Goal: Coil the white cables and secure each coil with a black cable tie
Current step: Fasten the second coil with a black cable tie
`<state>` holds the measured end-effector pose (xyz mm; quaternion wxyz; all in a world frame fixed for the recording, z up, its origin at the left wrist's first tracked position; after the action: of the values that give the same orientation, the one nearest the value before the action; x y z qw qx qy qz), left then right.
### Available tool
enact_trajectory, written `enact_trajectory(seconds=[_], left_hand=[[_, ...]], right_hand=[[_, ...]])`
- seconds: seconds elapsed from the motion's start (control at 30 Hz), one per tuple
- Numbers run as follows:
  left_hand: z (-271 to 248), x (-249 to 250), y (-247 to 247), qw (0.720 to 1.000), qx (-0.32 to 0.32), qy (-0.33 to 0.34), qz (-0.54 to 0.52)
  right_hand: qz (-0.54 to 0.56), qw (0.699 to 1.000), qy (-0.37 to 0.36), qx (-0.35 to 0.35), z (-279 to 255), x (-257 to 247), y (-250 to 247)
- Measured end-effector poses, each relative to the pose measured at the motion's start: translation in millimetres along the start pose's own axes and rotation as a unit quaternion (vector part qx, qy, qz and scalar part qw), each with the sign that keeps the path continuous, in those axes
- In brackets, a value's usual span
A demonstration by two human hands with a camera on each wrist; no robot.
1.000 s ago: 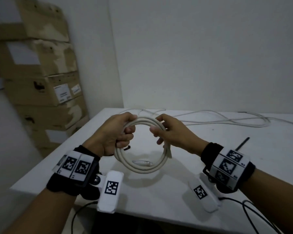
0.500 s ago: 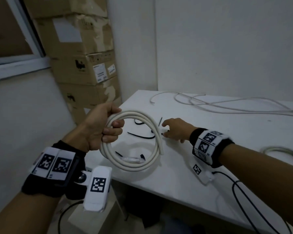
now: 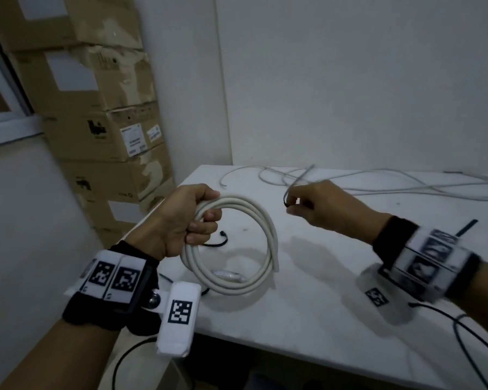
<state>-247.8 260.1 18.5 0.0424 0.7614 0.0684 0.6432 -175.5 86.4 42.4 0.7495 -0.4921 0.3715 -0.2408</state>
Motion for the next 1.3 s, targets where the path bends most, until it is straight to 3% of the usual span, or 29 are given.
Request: enact_trajectory(seconds=[0.1, 0.33, 0.47, 0.63, 0.8, 1.03, 1.17, 1.3], left_hand=[[14.5, 1.6, 31.6, 1.0, -0.009, 0.002, 0.025], [39.4, -1.7, 132.9, 0.996, -0.06, 0.005, 0.068], [41.7, -12.8, 198.1, 0.987, -0.103, -0.001, 0.121], [40.9, -27.2, 250.0, 0.977, -0.132, 0.002, 0.166], [39.2, -21.2, 277.5, 0.969, -0.111, 0.065, 0.212], [36.9, -24.9, 293.6, 0.961, -0.111, 0.069, 0.244], [38.6, -28.1, 297.8, 0.953, -0.141, 0.083, 0.256], [46.2, -23.3, 289.8, 0.955, -0.115, 0.123, 0.243]], right_hand=[[-0.023, 0.992, -0.092, 0.087, -52.9, -10.8, -50.3], [-0.129, 0.969, -0.2, -0.065, -137.9, -13.5, -5.7], [-0.167, 0.976, -0.139, -0.021, -139.0, 25.6, -21.0], [-0.154, 0.96, -0.126, 0.195, -154.5, 58.8, -81.7], [-0.146, 0.941, -0.09, 0.292, -177.5, 80.1, -95.9], [-0.176, 0.923, -0.076, 0.333, -189.1, 91.6, -98.0], [-0.213, 0.917, -0.103, 0.32, -195.5, 81.9, -95.6], [-0.208, 0.923, -0.114, 0.302, -201.5, 72.3, -90.8]])
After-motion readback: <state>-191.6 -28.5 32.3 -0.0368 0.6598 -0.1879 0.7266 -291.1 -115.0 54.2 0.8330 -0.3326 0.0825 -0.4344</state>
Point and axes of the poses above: each hand's wrist, its own z-axis towards the middle knuckle, its own y-axis out of the palm, x = y × z, the point moved 9 cm from there along z, towards the middle knuckle, and after that the axes turned 5 degrees about y, right-handed, at the moved point
